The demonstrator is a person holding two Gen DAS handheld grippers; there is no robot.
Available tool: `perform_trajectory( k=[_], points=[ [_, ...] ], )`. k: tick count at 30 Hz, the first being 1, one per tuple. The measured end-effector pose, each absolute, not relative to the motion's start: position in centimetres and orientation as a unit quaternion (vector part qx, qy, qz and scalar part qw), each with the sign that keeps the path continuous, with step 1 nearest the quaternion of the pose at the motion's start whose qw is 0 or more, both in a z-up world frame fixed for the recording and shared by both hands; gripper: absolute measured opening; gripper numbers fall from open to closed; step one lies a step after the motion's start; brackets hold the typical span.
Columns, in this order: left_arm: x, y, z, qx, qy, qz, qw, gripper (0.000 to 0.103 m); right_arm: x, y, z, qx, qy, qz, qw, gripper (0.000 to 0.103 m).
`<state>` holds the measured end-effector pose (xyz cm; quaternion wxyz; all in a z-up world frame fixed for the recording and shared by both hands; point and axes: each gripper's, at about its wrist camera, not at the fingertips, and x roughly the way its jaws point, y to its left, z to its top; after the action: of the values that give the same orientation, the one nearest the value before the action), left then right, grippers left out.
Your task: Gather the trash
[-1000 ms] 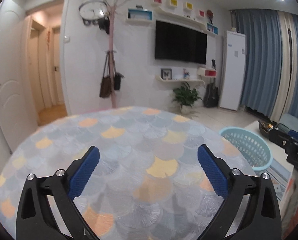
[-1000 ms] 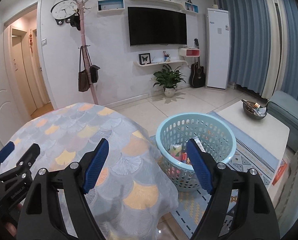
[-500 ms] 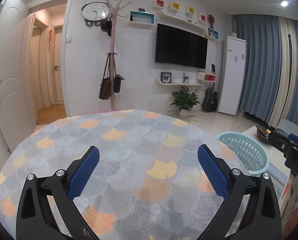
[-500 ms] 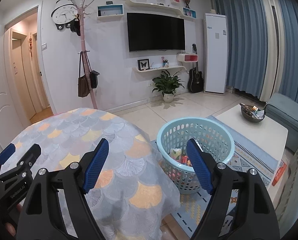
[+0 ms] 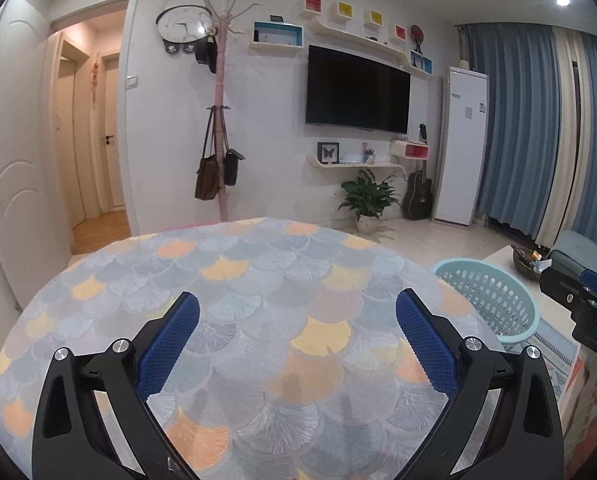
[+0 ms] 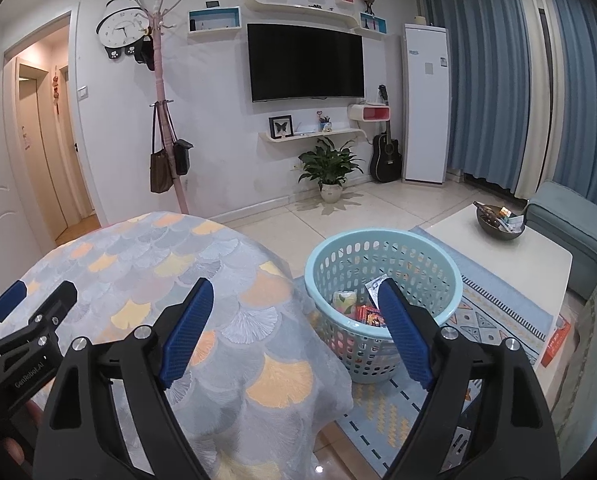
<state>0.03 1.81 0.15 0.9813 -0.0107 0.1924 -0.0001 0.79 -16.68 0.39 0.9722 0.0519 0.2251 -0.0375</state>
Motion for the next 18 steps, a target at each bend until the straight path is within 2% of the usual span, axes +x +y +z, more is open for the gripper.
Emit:
perform_trajectory(
  k=[18],
  points=[
    [0.03, 1.86, -0.01, -0.010, 0.195, 0.013, 0.981, 0.096, 0.57, -17.32, -0.23, 0.060, 0.235, -0.036, 0.969, 0.080]
  ],
)
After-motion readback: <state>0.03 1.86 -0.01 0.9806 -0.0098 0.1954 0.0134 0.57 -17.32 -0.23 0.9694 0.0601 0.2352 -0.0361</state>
